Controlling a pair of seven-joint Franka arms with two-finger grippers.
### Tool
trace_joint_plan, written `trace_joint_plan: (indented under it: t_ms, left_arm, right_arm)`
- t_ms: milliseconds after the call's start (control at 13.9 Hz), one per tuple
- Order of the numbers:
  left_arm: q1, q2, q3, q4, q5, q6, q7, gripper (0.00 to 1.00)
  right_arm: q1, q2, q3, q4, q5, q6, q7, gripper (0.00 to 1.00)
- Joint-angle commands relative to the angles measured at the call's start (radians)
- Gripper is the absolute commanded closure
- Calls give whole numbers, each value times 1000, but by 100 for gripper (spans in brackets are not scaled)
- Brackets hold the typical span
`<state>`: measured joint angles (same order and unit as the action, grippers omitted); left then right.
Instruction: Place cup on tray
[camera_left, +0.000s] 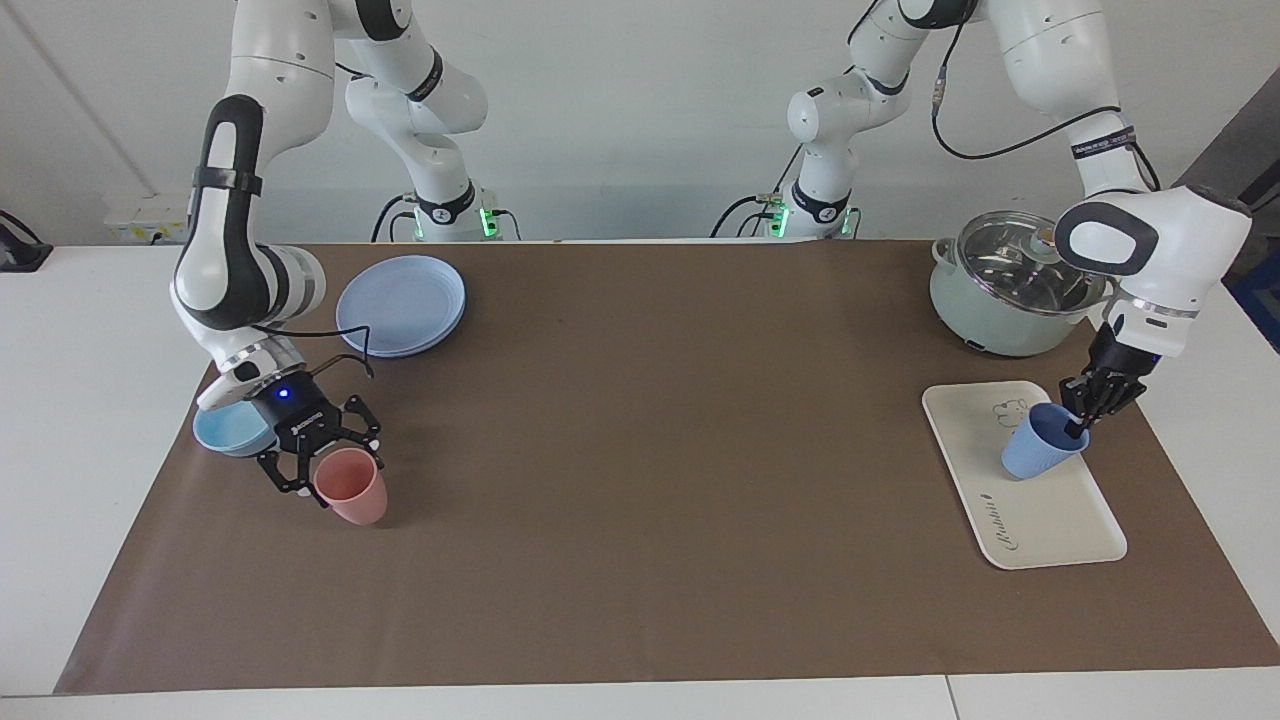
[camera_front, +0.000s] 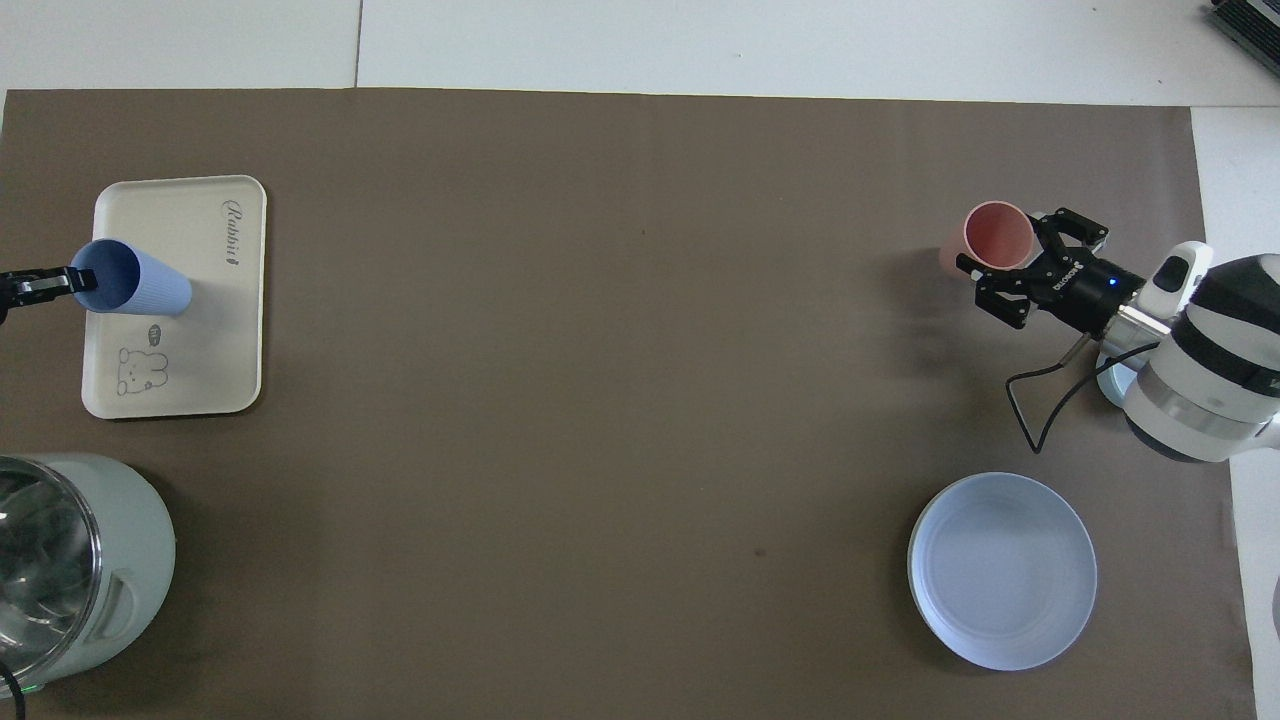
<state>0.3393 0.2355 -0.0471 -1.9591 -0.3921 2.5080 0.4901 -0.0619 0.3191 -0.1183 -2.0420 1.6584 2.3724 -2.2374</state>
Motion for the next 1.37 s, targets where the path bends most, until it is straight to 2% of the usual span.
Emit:
trace_joint_plan:
  t_ms: [0,144,216,288,361,505,721,865,1010,1154,1298]
  left_arm:
    - [1,-2,-4,23,15,-8,-5,39]
    - [6,-4,-4,57,16,-87,-8,31]
    - [7,-5,-4,83,15,-136,-11,25]
    - [9,-7,-2,113,16,-197,-11,20]
    - [12,-8,1,159,16,-284,-14,13]
    - [14,-10,15,257,32,-499,-57,13]
    - [-11,-4,10,449,185,-809,-183,13]
    - [-96,-7,19,534,218,-961,-243,13]
    - [-195,-19,12,587,358,-1076,-292,13]
    - [-281,-24,16,638,436,-1187,-297,13]
    - [-333,-56,10,643,487,-1226,-297,13]
  right_arm:
    - [-35,18,11,-18,93,-56,-115,100]
    - [-30,17,11,-33,100,-53,-128,100]
    - [-30,17,11,-34,100,-52,-130,73]
    - [-30,17,11,-34,100,-50,-133,1]
    - [-29,17,11,-34,100,-48,-133,0]
    - [-30,15,11,-34,100,-55,-131,0]
    - [-30,-18,11,-38,98,-53,-122,0]
    - [-30,-64,8,-63,87,-44,-111,0]
    - [-30,-109,8,-86,83,-36,-88,0]
    - [-23,-158,8,-87,57,2,6,0]
    - [-13,-201,11,-83,-61,59,164,0]
